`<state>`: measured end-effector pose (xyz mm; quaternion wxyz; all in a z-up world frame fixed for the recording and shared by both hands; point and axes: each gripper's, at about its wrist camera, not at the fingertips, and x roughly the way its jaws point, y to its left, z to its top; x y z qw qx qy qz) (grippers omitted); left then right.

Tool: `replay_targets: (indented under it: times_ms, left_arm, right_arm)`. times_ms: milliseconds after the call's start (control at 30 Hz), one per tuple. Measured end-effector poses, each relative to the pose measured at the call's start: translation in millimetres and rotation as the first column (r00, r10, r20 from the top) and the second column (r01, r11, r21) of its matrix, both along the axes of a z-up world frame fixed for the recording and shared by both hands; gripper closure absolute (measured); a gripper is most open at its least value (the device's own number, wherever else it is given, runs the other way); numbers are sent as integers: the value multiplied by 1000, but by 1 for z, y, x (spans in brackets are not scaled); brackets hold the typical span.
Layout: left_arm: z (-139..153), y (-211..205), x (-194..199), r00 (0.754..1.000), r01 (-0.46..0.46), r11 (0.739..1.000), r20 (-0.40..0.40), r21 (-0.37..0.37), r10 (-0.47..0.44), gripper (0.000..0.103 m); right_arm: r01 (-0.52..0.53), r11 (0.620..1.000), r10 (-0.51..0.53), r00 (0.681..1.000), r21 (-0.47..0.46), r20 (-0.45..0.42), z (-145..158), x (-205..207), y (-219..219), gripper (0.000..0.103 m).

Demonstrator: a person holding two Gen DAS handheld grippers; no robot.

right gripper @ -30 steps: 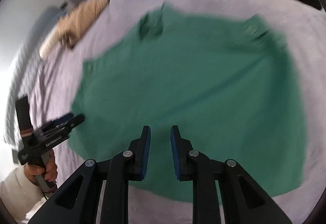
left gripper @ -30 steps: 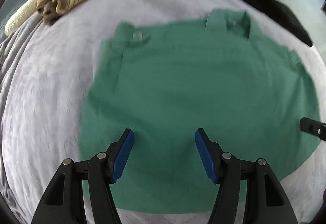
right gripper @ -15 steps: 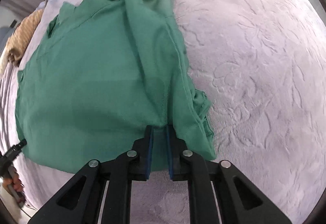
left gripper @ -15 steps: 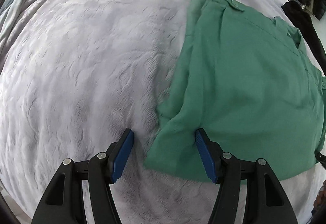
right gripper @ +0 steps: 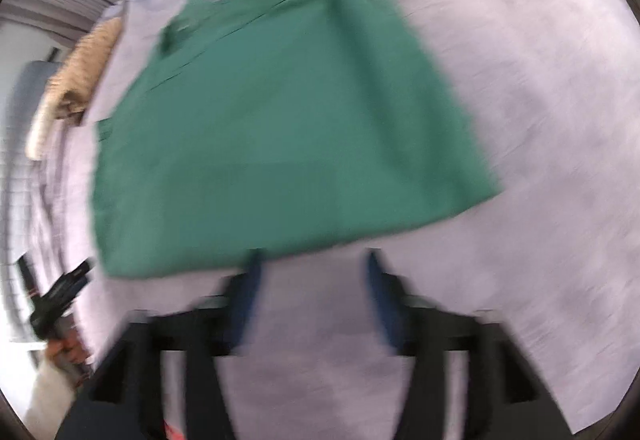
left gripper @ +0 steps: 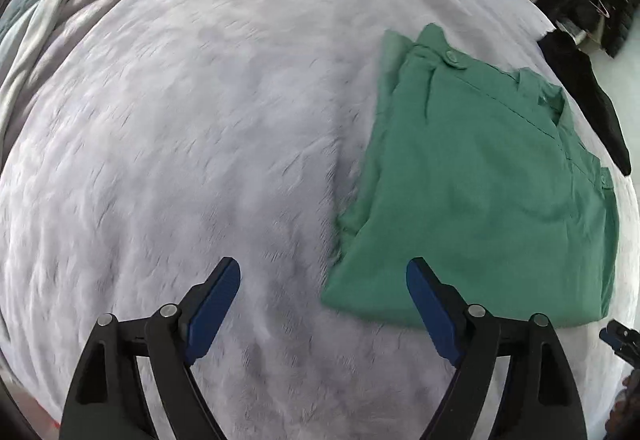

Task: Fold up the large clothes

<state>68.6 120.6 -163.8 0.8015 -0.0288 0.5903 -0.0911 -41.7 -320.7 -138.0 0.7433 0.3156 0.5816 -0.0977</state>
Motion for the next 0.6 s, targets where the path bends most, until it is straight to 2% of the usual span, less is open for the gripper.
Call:
replay_targets:
  times_ms: [133, 233, 333, 467, 600]
  left_arm:
    - [-2, -15, 2, 999, 15, 1000, -30, 15, -14, 17]
    - [-4, -8, 0, 998, 20, 1000, -59, 13, -19, 17]
    - [2, -5, -16, 997, 32, 999, -76, 31, -30, 17]
    - [11, 3, -37, 995, 36, 997, -90, 66, -30, 17]
    - [15, 2, -53, 995, 50, 996, -94, 77, -43, 16]
  right_arm:
    - [-26, 996, 27, 1000, 88, -11, -9, 7, 38, 38]
    - [-62, 990, 67, 997, 126, -38, -20, 14, 71, 38]
    - [-92, 987, 101, 993, 134, -64, -20, 18, 99, 36]
    - [-112, 984, 123, 989, 139, -77, -15, 11, 120, 24]
    - [-127, 983, 138, 987, 135, -80, -9, 8, 136, 22]
